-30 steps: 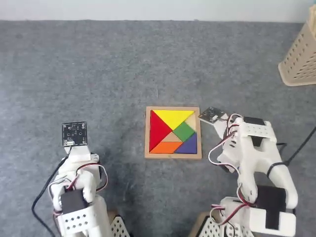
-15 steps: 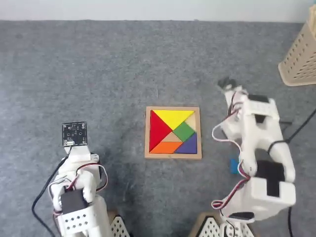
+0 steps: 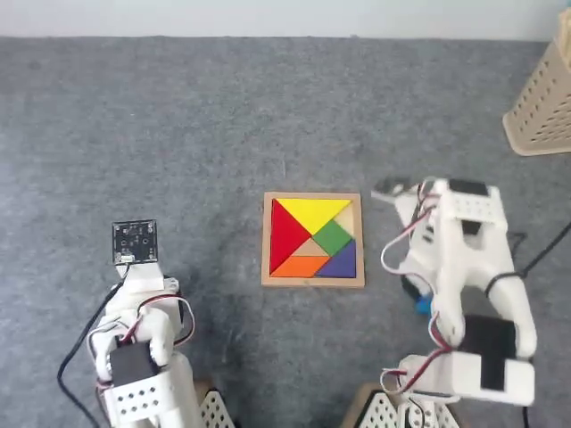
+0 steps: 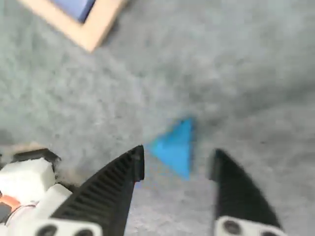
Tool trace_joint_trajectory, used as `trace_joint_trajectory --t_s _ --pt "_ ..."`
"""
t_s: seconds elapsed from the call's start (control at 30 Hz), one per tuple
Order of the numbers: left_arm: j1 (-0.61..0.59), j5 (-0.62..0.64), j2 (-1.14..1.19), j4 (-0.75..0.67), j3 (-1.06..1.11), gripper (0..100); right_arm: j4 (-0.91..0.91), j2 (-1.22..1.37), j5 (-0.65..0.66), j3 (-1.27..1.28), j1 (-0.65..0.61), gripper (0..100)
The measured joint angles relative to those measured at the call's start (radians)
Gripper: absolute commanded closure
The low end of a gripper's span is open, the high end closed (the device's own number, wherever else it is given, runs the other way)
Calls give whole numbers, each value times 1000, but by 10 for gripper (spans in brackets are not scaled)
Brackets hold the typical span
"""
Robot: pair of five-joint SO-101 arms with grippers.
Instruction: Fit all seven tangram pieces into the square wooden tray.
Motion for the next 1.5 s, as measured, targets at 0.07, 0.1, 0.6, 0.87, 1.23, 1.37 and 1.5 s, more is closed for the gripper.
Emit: trace_joint_trajectory --t_s 0.07,0.1,0.6,0.87,1.23,1.37,1.5 --pt "0 0 0 0 0 987 -38 -23 31 75 2 719" --pt "0 0 0 0 0 987 -57 -28 40 106 3 719" --pt "0 0 0 0 0 987 -325 -91 28 249 78 996" --pt "0 0 0 0 0 987 -361 -74 -66 236 86 991" --pt "0 0 0 0 0 987 -153 -66 -221 -80 63 877" --pt "0 0 0 0 0 987 77 -66 -63 -66 57 742" --pt "0 0 0 0 0 987 -9 -66 23 71 126 720"
